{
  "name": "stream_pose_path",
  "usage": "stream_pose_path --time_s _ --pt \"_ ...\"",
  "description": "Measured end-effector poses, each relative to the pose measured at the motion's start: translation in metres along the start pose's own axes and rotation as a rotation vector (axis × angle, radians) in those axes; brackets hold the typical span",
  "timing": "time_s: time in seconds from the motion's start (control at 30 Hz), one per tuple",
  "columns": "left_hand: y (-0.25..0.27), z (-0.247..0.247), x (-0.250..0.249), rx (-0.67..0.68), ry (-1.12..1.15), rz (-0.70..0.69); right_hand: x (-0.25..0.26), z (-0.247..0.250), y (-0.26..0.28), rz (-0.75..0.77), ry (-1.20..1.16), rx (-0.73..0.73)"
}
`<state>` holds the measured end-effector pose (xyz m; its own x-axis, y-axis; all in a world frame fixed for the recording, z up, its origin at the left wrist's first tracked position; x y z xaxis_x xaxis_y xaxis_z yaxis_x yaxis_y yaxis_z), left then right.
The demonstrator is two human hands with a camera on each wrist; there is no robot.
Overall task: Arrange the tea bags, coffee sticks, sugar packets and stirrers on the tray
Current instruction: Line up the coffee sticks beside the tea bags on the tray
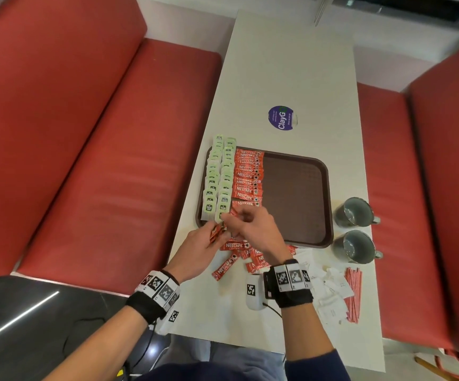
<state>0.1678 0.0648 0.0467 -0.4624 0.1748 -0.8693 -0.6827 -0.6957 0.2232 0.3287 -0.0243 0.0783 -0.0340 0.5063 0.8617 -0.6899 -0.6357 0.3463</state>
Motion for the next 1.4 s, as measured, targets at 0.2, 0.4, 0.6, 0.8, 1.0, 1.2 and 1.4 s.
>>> stream_pose_path --time_s 0.2,0.4,0.6,0.8,1.0,1.2,1.4 --pt "0.005 0.014 -0.009 -0.086 0.101 -0.041 -0.014 0.018 0.010 0.000 -0.263 0.023" --pt "0.007 0.015 -0.012 -0.053 0.200 0.017 -0.009 0.019 0.014 -0.036 -0.475 -0.066" --pt "0.000 0.017 -0.015 -0.100 0.263 0.027 0.001 0.021 0.013 0.070 -0.278 -0.041" --pt "-0.009 0.013 -0.024 -0.096 0.334 0.103 0.004 0.013 0.018 0.270 0.072 -0.008" --pt "-0.012 0.010 -0.027 -0.213 0.390 0.126 -0.015 0.017 0.023 0.056 -0.187 0.103" --pt "-0.008 0.005 -0.034 -0.337 0.482 0.205 -0.018 0.020 0.025 -0.006 -0.196 0.128" --pt "-0.009 0.001 -0.036 -0.371 0.532 0.281 -0.019 0.022 0.021 0.020 -0.166 -0.026"
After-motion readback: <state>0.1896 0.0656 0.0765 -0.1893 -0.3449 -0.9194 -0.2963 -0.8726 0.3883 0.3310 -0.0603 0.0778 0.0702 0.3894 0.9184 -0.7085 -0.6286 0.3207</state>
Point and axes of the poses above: each hand's wrist, its own y-axis away from the middle knuckle, its own z-axis out of the back of the hand, x = y × z, the point moved 2 cm from there along -y, towards the middle knuckle, and after that the axes turned 13 degrees about -x, right-handed, at the moved point
